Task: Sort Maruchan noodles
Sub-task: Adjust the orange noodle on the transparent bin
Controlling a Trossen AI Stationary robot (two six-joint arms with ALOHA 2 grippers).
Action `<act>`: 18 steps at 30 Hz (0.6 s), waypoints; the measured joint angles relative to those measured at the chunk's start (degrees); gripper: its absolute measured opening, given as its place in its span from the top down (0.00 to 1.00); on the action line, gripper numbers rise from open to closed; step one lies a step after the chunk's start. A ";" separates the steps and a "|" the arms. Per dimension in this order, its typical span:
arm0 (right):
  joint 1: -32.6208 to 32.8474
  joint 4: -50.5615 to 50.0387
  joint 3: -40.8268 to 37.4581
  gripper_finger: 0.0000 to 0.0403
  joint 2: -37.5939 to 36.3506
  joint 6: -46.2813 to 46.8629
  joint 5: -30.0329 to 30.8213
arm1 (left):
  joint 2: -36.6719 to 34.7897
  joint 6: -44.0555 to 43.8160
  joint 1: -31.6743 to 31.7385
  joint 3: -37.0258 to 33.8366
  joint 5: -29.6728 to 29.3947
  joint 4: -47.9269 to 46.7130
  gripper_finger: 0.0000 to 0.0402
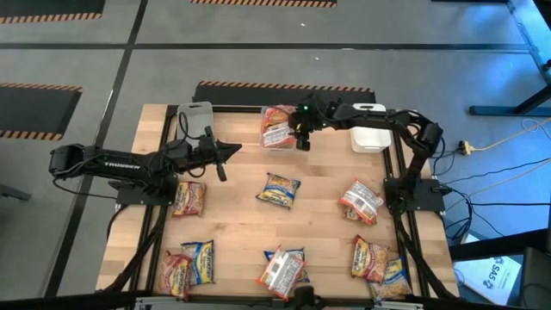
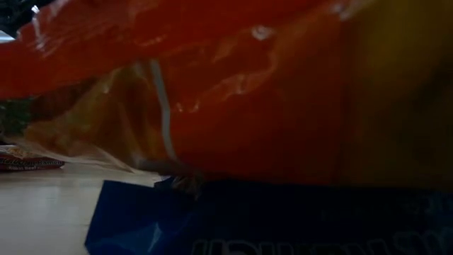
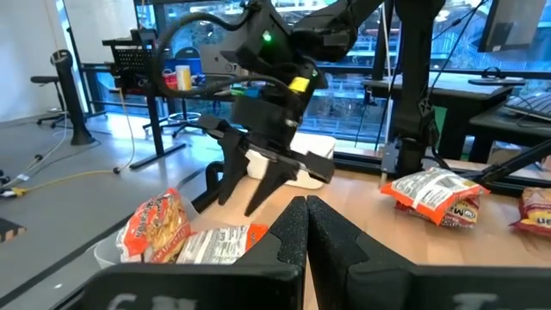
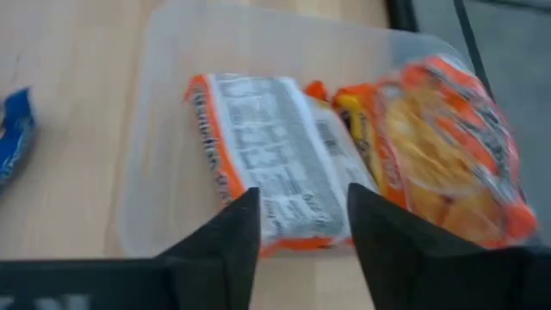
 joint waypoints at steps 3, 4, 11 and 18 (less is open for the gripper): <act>1.17 -1.15 0.83 0.53 0.01 -2.04 -1.09 | 0.00 -0.02 0.00 0.00 0.00 0.04 1.00; 1.26 -1.79 1.70 0.52 0.16 -2.19 -1.96 | 0.00 -0.03 0.00 0.00 0.00 0.02 1.00; 0.90 -11.87 10.50 0.53 5.41 -1.66 -4.09 | 0.00 -0.14 -0.02 0.00 -0.01 0.06 1.00; 0.98 -19.58 13.85 0.57 10.04 -3.41 -4.07 | 0.00 -0.22 -0.02 0.00 0.00 0.07 1.00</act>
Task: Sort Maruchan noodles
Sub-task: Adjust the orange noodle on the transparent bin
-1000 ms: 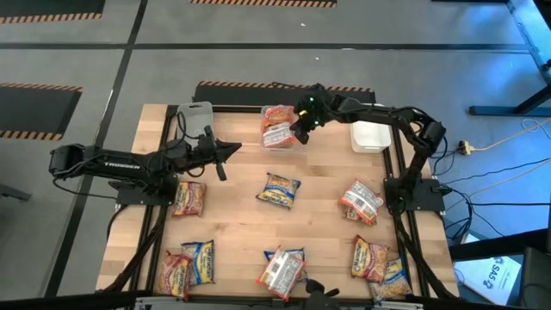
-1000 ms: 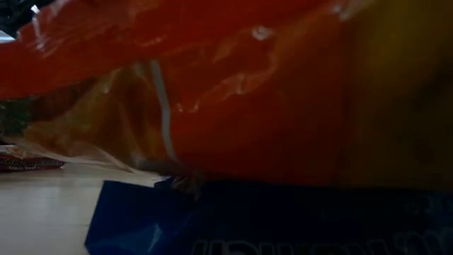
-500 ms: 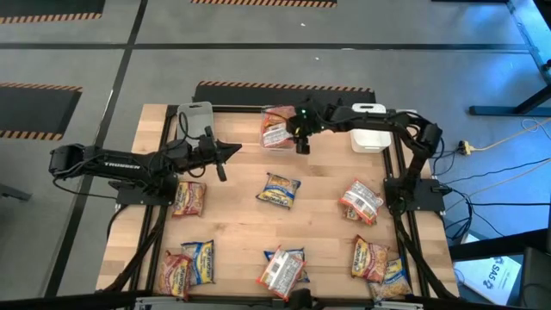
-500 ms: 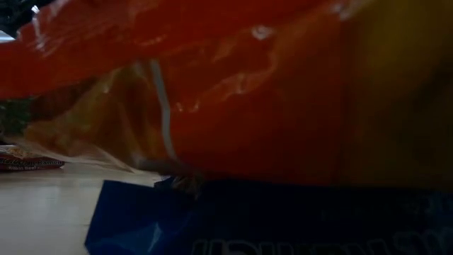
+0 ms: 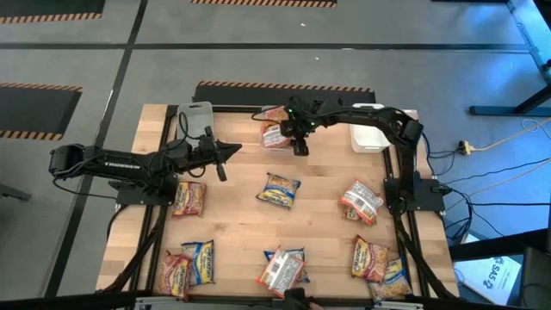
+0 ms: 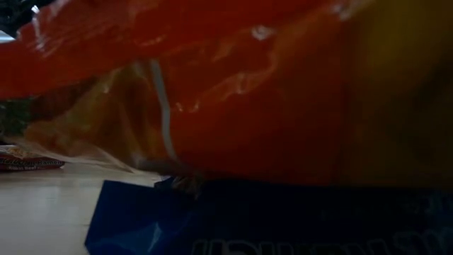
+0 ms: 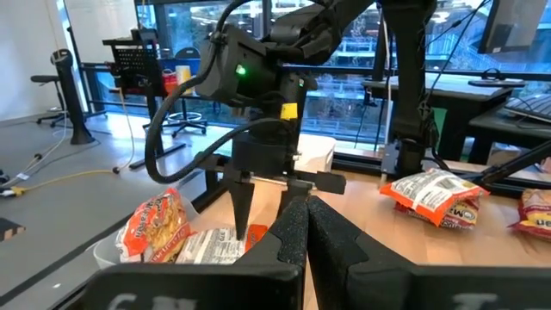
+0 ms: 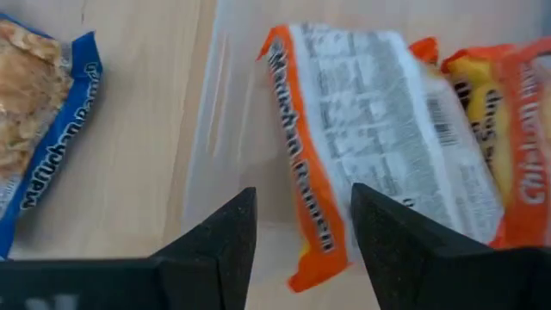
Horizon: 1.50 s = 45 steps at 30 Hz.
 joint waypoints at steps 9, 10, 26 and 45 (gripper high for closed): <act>0.00 1.70 -1.32 0.59 0.10 -4.07 5.30 | 0.00 0.02 0.00 0.00 0.00 -0.01 1.00; 0.00 1.82 -1.45 0.59 0.40 -4.83 6.33 | 0.00 0.02 0.00 0.00 0.00 -0.01 1.00; 0.11 2.25 -1.52 0.97 3.47 -7.89 10.45 | 0.00 0.04 0.00 0.00 0.00 0.13 1.00; 1.08 1.72 -1.78 1.00 -1.98 -8.24 8.35 | 0.00 0.04 0.02 0.00 0.00 0.52 1.00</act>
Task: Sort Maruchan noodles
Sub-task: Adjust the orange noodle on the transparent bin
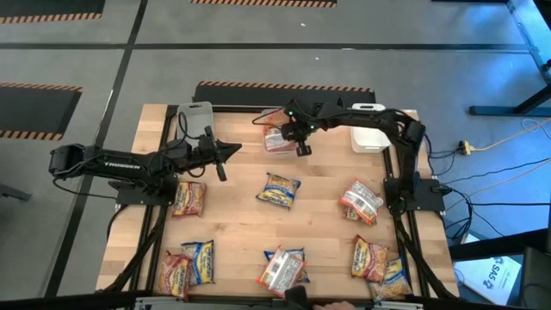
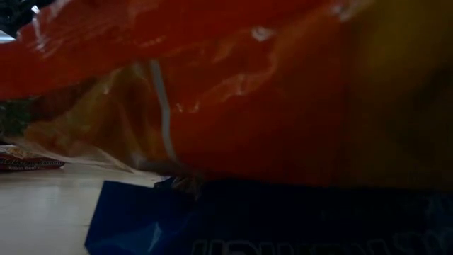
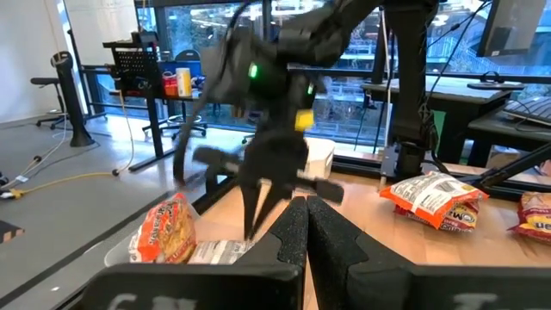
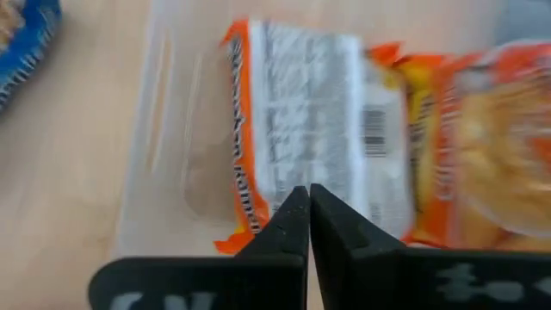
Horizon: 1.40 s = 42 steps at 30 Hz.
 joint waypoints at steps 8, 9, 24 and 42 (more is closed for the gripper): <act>-1.66 -0.46 0.07 1.00 -5.29 7.01 -1.92 | 0.00 0.04 0.00 0.00 0.00 1.81 1.00; -1.99 -0.65 0.07 1.00 -5.41 8.57 -1.93 | 0.00 0.08 0.00 0.00 0.00 2.59 1.00; -7.64 -7.40 -0.66 0.63 -5.54 13.70 -16.55 | 9.57 0.84 2.36 8.39 -0.55 1.52 0.71; -10.90 -6.32 -2.26 0.58 -0.67 13.76 -6.33 | 31.29 -4.99 13.68 25.07 -6.39 -37.36 0.65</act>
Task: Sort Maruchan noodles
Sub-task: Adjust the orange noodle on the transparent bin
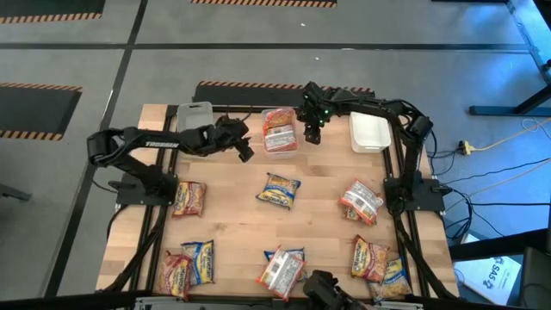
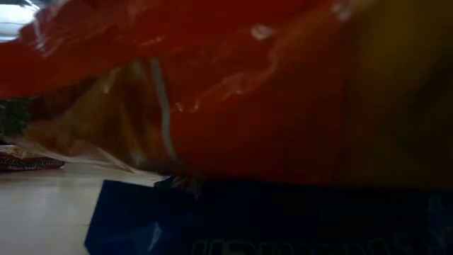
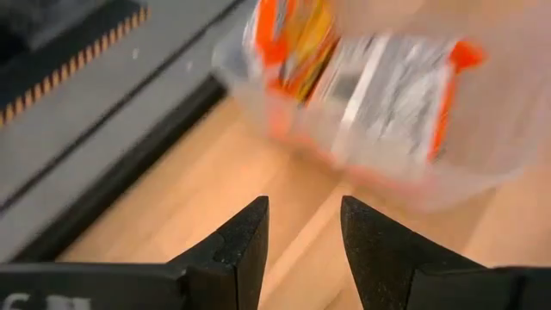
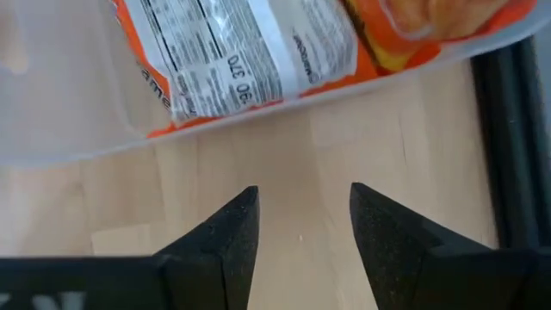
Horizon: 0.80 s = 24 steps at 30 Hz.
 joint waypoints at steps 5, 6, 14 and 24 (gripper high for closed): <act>1.32 2.50 0.01 0.58 2.06 0.82 -0.74 | 6.79 -2.57 1.68 -0.15 5.65 6.62 0.65; 2.11 2.49 -0.01 0.58 2.57 0.82 -0.76 | 8.19 -2.58 1.62 -0.15 7.33 8.62 0.66; 7.64 2.23 -0.01 0.59 4.35 -0.11 -0.20 | 14.40 -2.40 -0.61 2.96 11.59 10.90 0.67; 13.37 -1.32 -0.04 0.59 4.20 0.85 0.68 | 13.74 -2.36 -8.16 3.33 13.49 8.09 0.67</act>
